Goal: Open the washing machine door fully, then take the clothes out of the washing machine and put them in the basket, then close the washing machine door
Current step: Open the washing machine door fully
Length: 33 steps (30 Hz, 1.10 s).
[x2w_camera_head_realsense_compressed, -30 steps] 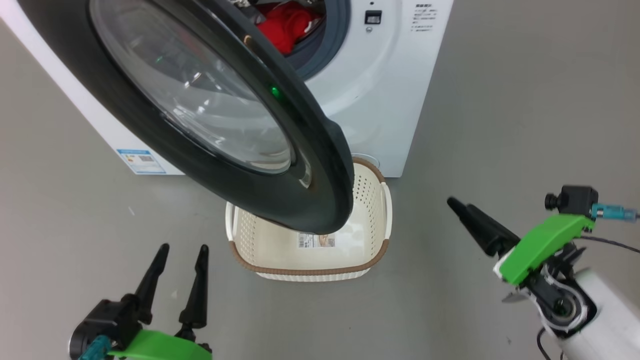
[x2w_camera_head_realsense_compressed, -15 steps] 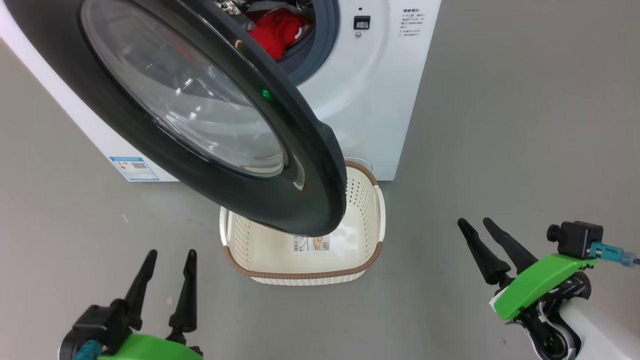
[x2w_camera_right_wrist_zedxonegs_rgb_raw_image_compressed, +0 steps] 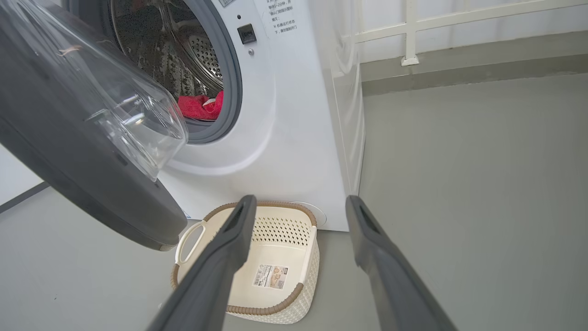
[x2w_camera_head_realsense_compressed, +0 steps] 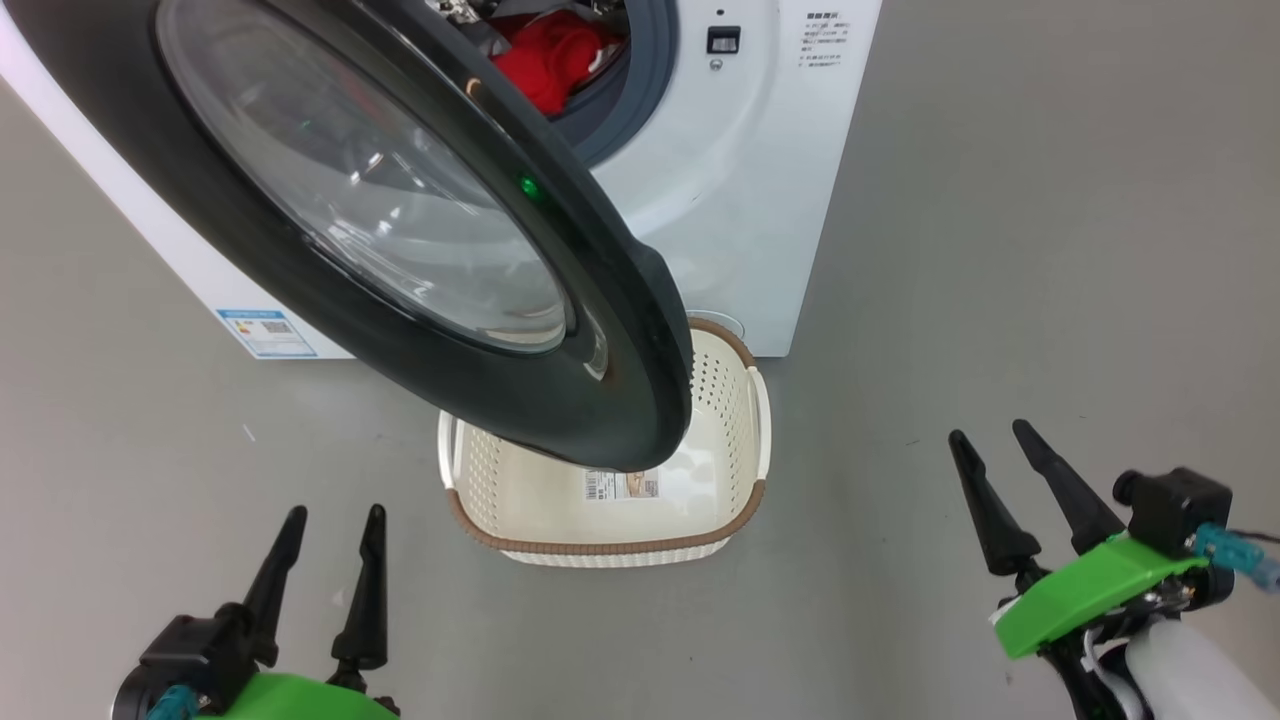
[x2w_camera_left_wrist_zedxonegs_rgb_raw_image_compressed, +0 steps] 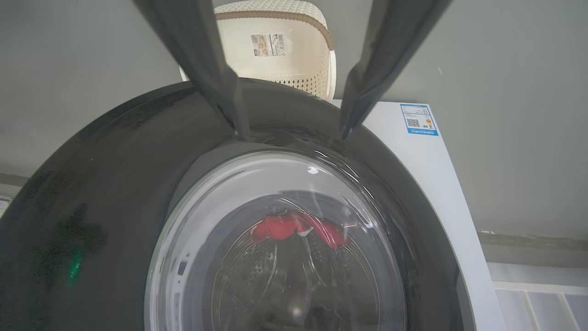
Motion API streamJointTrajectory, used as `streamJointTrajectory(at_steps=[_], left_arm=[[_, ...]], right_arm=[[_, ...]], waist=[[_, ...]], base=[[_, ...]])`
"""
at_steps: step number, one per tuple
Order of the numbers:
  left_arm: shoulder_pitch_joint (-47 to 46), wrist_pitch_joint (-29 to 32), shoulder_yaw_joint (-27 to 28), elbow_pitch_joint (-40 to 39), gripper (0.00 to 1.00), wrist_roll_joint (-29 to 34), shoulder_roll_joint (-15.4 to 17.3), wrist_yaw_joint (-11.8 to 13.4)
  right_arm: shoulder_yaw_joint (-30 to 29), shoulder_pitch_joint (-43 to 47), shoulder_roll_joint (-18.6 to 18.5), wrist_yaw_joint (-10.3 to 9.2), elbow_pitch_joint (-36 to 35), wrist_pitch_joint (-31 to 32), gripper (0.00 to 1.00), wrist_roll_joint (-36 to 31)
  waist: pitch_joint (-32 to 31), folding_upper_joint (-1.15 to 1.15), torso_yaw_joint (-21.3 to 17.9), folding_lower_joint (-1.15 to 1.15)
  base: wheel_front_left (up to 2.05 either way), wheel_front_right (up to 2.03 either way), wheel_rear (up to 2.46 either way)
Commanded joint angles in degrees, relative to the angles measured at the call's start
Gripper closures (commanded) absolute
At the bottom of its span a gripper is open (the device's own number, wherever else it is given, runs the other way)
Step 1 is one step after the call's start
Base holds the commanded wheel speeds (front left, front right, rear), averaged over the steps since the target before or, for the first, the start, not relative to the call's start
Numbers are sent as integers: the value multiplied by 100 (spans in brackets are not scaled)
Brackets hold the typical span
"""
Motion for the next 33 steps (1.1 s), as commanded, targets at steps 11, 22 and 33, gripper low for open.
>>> streamJointTrajectory(at_steps=[11,22,33], left_arm=[[-13,-54,297,-106,0,91,47,-33],[59,-54,333,-114,0,138,9,-33],[155,-54,331,-91,0,160,-30,-33]], right_arm=[[-1168,742,672,37,-927,-53,0,-1680],[-1941,1304,1045,37,-1445,-53,0,-2475],[-2162,1486,1183,37,-1522,-53,0,-2724]], waist=[[-46,0,42,0],[-123,0,130,0],[-191,0,156,0]], base=[[0,0,0],[0,0,0],[0,0,0]])
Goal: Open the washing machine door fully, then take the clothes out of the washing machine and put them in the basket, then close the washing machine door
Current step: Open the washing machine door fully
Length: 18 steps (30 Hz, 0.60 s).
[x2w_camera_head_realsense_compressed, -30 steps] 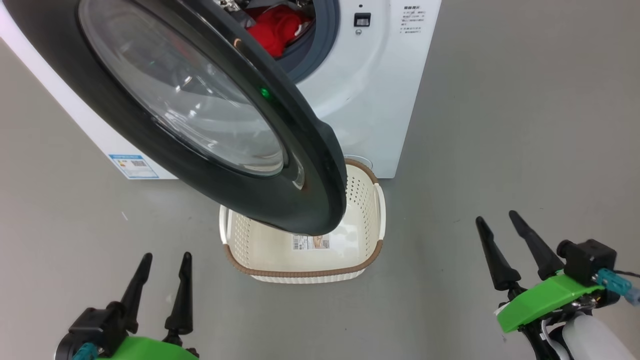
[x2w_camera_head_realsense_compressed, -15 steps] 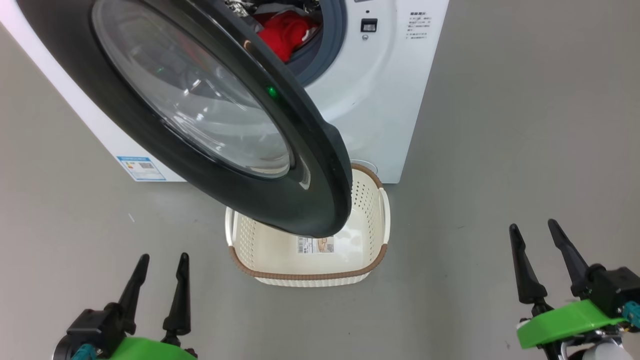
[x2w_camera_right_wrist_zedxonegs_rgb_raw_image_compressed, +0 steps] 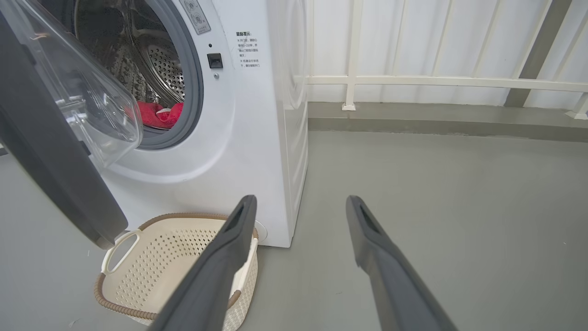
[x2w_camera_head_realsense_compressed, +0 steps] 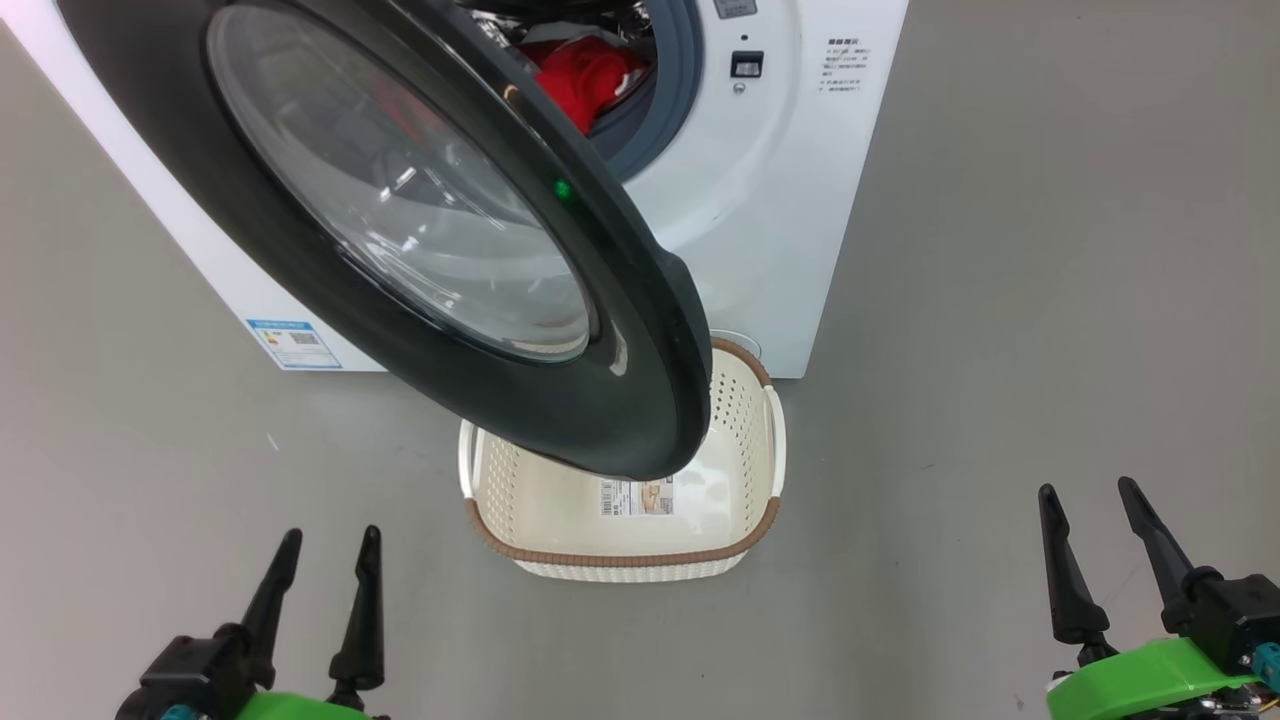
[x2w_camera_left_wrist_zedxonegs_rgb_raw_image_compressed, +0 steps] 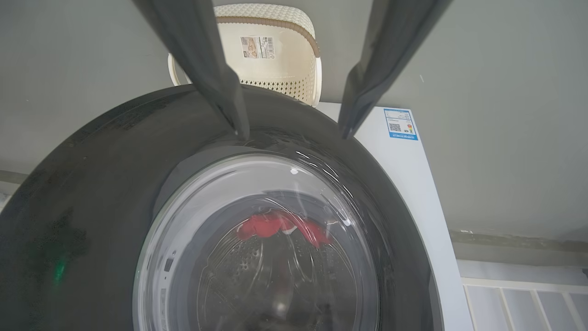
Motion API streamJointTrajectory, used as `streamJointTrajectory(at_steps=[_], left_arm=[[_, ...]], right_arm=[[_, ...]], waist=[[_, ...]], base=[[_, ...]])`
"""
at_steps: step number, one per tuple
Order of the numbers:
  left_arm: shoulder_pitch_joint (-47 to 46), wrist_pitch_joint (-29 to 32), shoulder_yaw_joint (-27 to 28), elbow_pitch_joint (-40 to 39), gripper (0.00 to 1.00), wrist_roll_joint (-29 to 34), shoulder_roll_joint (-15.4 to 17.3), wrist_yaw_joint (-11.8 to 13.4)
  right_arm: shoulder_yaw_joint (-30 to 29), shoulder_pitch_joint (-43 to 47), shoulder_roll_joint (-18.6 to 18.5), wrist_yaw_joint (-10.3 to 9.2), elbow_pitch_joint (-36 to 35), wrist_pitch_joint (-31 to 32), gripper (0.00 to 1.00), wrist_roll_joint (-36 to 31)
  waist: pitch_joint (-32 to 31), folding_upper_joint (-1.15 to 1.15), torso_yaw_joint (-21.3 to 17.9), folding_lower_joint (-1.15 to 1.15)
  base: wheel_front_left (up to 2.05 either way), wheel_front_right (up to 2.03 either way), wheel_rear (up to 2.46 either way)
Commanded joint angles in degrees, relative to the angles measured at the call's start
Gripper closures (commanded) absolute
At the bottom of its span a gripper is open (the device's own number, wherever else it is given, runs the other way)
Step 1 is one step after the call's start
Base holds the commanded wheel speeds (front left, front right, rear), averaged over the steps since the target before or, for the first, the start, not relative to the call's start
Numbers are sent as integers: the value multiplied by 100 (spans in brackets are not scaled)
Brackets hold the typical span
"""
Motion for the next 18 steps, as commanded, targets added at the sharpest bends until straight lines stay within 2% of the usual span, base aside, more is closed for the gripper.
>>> streamJointTrajectory(at_steps=[1,9,10,11,13,18], left_arm=[[-20,-54,197,-116,0,45,49,-33],[-22,-54,180,-127,0,49,39,-33],[-24,-54,174,-131,0,47,38,-33],[-29,-54,159,-145,0,42,35,-33],[-32,-54,150,-155,0,39,34,-33],[-51,-54,74,-214,0,-3,28,-33]], right_arm=[[121,-22,-35,36,-167,-37,0,-44],[215,-127,-19,36,-212,-37,0,204],[260,-166,-17,36,-210,-37,55,331],[360,-271,-14,36,-224,-37,100,584],[453,-335,-14,36,-223,-37,100,713],[843,-814,-11,36,-261,-37,100,1680]], waist=[[-3,0,2,0],[-27,0,37,0],[-27,0,44,0],[-18,0,62,0],[-12,0,71,0],[33,0,111,0]], base=[[0,0,0],[0,0,0],[0,0,0],[0,0,0],[0,0,0],[0,0,0]])
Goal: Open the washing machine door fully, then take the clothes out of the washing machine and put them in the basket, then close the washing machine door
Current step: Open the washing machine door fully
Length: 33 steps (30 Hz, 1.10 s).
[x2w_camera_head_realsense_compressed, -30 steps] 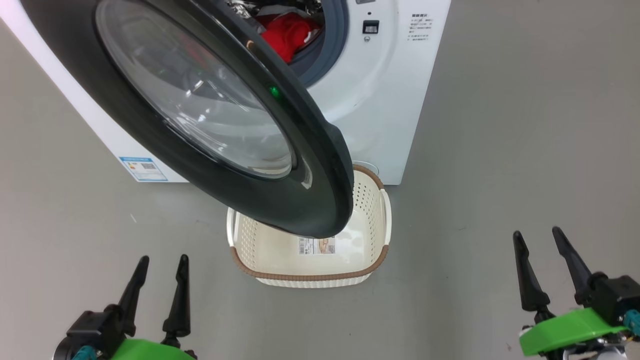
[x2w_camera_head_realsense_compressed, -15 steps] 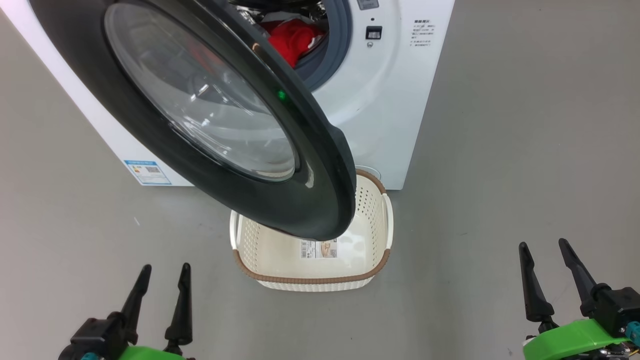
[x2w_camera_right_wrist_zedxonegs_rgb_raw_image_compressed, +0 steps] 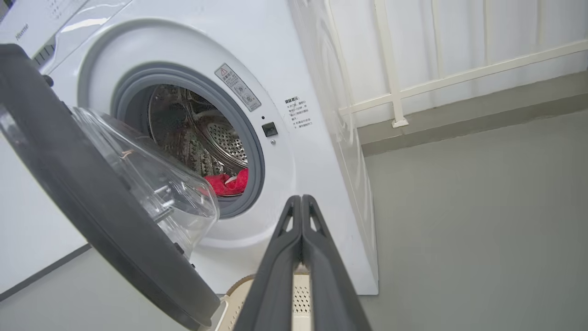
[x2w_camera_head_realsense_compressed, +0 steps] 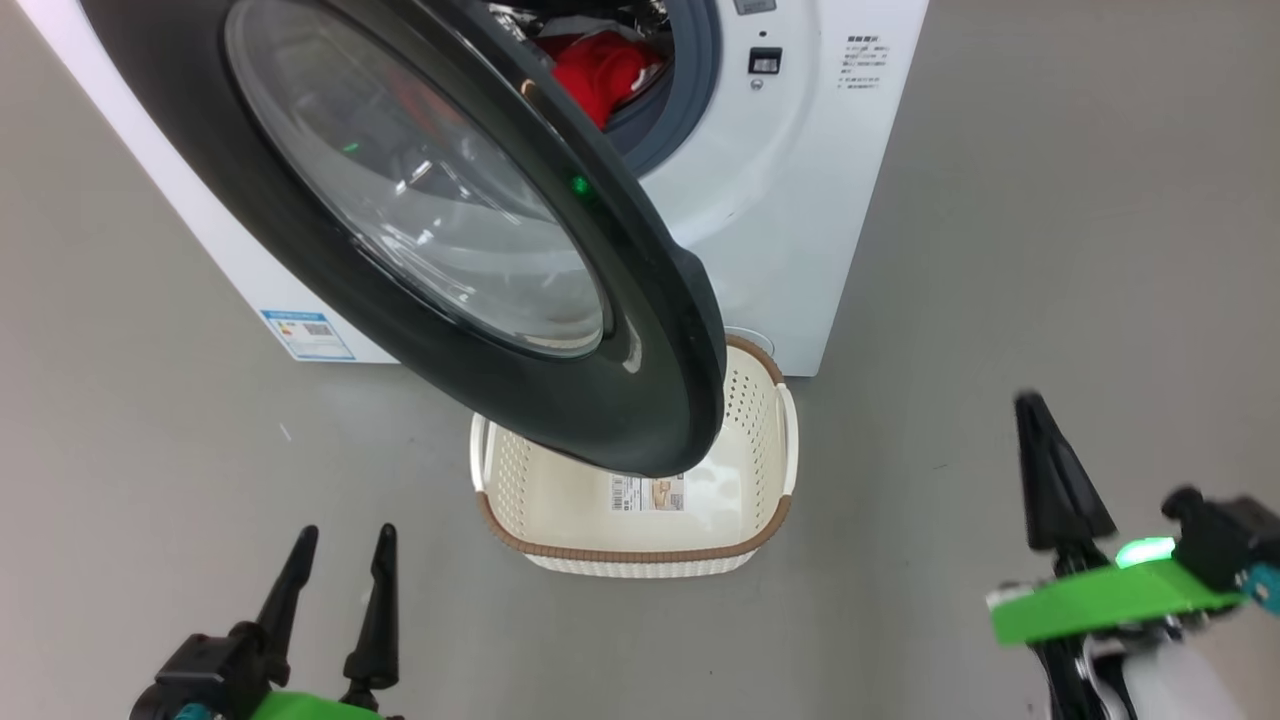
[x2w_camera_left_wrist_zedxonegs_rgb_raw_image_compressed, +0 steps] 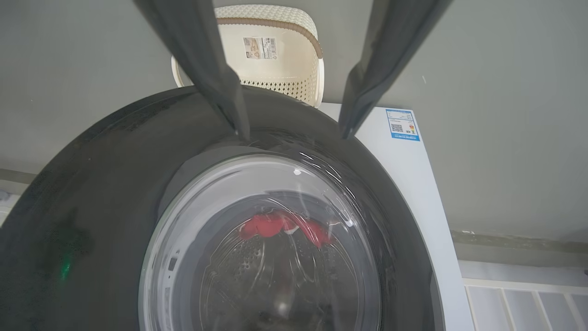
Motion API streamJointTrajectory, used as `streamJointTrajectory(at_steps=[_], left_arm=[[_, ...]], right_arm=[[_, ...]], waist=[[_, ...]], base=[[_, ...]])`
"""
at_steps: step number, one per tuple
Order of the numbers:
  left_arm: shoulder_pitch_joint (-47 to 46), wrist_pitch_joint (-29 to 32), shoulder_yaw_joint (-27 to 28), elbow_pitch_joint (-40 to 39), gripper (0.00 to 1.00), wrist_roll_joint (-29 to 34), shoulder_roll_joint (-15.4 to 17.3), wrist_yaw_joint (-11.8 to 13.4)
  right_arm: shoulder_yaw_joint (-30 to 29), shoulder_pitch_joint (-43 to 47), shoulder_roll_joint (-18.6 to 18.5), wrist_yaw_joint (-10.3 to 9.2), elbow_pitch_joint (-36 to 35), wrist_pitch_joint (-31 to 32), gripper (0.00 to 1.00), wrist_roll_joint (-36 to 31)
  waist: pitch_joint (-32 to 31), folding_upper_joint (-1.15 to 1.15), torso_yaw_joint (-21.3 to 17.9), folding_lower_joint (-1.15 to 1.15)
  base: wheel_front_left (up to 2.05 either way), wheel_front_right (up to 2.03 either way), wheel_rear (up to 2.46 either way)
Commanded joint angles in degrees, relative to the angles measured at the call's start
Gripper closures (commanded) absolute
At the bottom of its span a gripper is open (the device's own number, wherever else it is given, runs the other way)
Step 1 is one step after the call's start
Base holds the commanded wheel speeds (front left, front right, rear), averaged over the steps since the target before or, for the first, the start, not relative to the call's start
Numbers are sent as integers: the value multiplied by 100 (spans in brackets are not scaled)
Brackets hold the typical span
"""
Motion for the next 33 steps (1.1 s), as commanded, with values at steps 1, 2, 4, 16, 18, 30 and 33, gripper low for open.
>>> streamJointTrajectory(at_steps=[1,2,4,16,18,30,33], left_arm=[[-61,-54,160,-158,0,-5,63,-33],[-71,-54,140,-162,0,-8,62,-33],[-106,-54,104,-166,0,-18,61,-33],[-309,-54,-118,-367,0,-138,57,-33],[-331,-54,-148,-391,0,-154,57,-33],[-481,-54,-287,-467,0,-254,53,-33],[-497,-54,-303,-472,0,-272,53,-33]], right_arm=[[186,-244,-47,35,-169,-37,100,98],[303,-369,-51,35,-175,-37,100,225],[537,-624,-89,35,-152,-37,100,459],[2224,-2180,-704,35,609,-36,100,2349],[2604,-2431,-846,35,698,65,100,2734],[3806,-3383,-1532,35,645,879,100,4707],[3984,-3466,-1663,35,581,1063,100,5028]], waist=[[17,0,12,0],[34,0,24,0],[74,0,54,0],[358,0,347,0],[412,0,388,0],[669,0,591,0],[683,0,625,0]], base=[[0,0,0],[0,0,0],[0,0,0],[0,0,0],[0,0,0],[0,0,0],[0,0,0]])
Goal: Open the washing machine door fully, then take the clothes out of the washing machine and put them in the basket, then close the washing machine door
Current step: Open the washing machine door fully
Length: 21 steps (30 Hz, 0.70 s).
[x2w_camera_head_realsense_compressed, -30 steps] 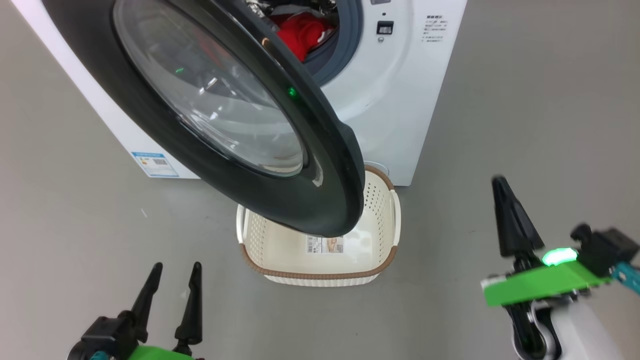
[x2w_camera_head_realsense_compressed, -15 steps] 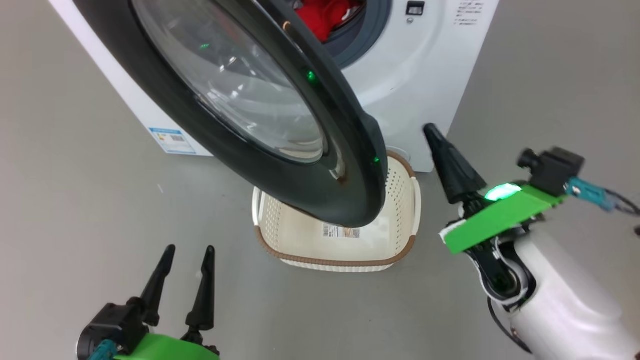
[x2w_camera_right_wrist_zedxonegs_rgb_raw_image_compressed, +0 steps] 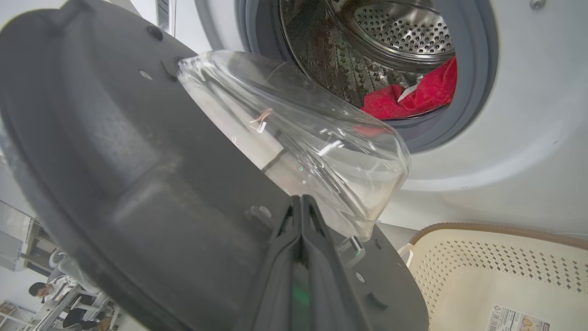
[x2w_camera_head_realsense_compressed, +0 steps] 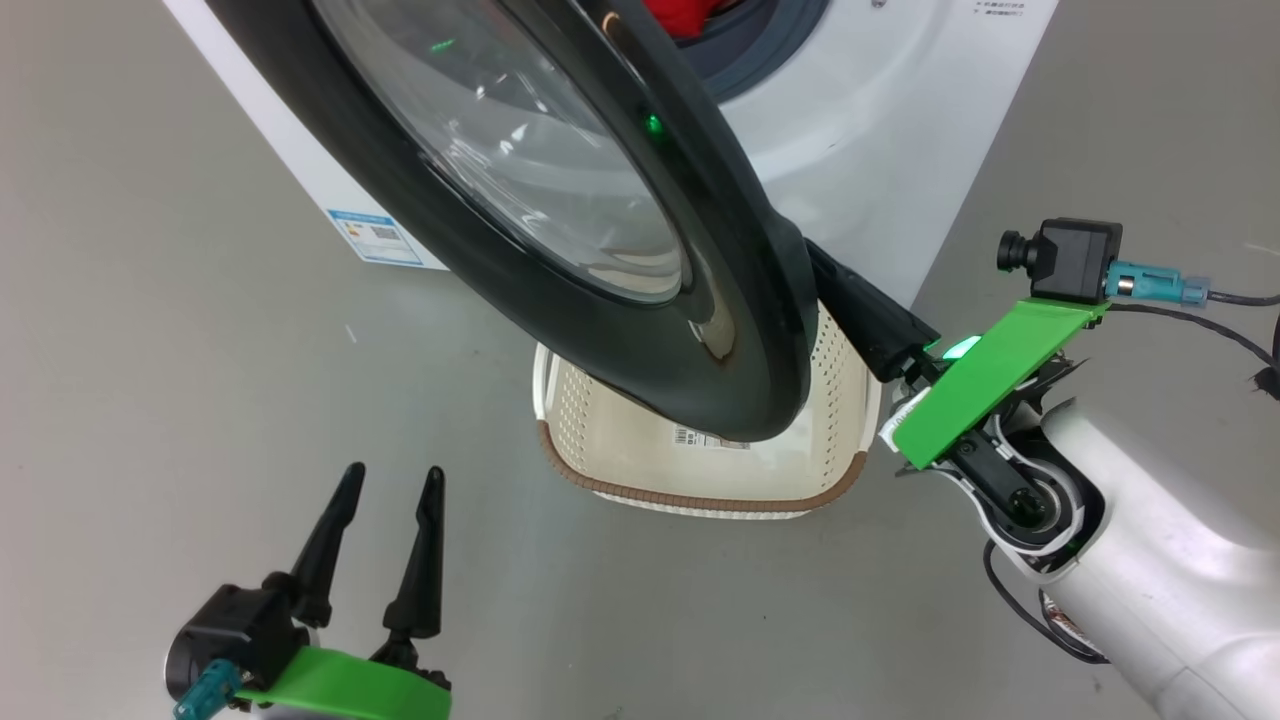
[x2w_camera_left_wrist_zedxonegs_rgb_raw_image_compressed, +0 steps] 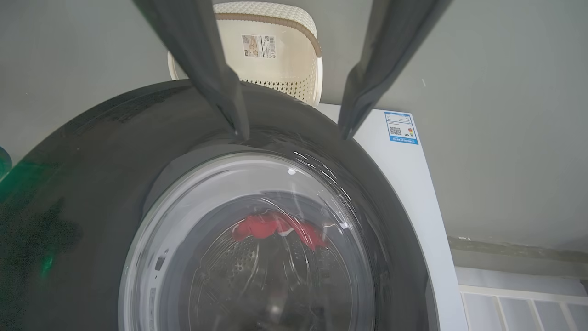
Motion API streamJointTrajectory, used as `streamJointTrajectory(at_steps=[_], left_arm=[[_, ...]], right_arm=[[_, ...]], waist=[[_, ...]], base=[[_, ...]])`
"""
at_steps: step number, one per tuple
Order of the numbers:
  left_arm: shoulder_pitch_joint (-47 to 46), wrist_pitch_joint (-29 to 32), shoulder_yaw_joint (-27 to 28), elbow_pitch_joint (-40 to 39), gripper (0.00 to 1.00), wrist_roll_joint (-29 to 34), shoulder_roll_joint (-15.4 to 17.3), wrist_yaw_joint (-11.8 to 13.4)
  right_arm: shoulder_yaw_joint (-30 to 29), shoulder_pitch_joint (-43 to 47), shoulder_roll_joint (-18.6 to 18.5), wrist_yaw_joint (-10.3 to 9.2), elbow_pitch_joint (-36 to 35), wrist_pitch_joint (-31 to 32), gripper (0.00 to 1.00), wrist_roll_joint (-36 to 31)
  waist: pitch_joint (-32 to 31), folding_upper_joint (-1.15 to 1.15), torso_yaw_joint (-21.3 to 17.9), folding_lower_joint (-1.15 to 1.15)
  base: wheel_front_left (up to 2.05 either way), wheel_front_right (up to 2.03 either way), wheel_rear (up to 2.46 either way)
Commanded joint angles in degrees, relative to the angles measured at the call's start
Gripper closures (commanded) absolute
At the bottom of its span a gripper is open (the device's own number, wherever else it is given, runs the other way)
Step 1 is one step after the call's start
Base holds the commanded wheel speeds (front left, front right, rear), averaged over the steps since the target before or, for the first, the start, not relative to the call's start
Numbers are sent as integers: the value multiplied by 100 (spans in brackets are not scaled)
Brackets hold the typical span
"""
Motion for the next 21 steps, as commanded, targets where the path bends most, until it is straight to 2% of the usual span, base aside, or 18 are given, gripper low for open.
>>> streamJointTrajectory(at_steps=[1,10,21], left_arm=[[-122,-54,157,-157,0,-72,68,-33],[-88,-54,103,-185,0,-133,67,-33],[60,-54,99,-153,0,-178,67,-33]], right_arm=[[143,-86,-54,36,-205,106,100,234],[533,-17,-253,36,-538,459,100,840],[890,278,-299,36,-773,474,100,1068]], waist=[[10,0,34,0],[-60,0,159,0],[-269,0,488,0]], base=[[0,0,0],[0,0,0],[0,0,0]])
